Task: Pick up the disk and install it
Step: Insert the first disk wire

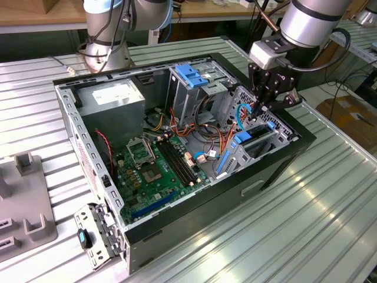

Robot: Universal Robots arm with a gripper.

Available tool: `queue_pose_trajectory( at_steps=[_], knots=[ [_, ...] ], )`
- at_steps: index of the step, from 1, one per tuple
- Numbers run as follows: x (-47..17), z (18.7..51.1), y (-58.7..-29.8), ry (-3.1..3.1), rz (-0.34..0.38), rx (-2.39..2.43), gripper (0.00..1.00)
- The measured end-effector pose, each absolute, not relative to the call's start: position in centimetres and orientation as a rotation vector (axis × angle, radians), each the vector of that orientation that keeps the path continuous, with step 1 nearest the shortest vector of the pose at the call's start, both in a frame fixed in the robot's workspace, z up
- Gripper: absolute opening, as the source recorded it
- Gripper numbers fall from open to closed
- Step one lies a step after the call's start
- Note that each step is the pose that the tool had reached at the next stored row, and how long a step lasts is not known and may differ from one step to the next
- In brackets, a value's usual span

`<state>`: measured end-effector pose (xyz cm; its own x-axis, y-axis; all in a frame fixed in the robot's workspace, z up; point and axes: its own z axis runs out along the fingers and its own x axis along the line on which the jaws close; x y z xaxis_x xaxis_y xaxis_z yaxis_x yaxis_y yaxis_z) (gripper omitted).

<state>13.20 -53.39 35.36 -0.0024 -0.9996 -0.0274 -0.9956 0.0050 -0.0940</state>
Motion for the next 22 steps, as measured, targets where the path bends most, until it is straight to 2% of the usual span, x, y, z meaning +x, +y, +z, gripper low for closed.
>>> queue_pose_trajectory(
  at_steps=[8,22],
  knots=[
    [11.7,35.7,-53.4,2.136,-0.126,-2.130,0.16],
    [11.4,35.7,-53.4,2.136,-0.127,-2.130,0.16]
  ],
)
